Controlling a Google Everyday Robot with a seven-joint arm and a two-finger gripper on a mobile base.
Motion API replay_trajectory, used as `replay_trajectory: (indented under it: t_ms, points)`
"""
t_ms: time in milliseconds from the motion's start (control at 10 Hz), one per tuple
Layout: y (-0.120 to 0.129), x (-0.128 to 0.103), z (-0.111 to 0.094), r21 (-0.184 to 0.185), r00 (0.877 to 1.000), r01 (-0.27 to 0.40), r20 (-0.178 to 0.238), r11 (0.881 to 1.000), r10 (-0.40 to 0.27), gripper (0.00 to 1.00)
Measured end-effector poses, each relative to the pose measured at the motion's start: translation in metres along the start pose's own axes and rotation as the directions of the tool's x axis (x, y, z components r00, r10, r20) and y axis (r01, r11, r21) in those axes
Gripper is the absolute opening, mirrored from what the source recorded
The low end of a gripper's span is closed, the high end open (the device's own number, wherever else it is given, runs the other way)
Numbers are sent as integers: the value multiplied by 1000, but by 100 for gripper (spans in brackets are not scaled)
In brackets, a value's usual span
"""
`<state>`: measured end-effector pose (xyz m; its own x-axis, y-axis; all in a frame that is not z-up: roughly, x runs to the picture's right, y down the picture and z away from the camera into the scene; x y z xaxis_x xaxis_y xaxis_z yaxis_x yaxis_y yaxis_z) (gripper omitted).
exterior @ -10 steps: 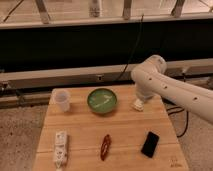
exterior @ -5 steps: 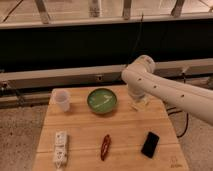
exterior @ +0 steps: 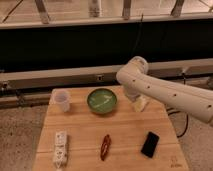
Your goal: Drag the ceramic bowl in a circle
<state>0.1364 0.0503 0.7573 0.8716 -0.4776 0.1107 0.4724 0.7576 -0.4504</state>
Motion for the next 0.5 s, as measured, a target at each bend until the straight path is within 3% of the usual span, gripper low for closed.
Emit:
replay_trajectory:
  t_ms: [500]
  points:
    - [-16,-17,21,10,997,81,-2,997,-81,80]
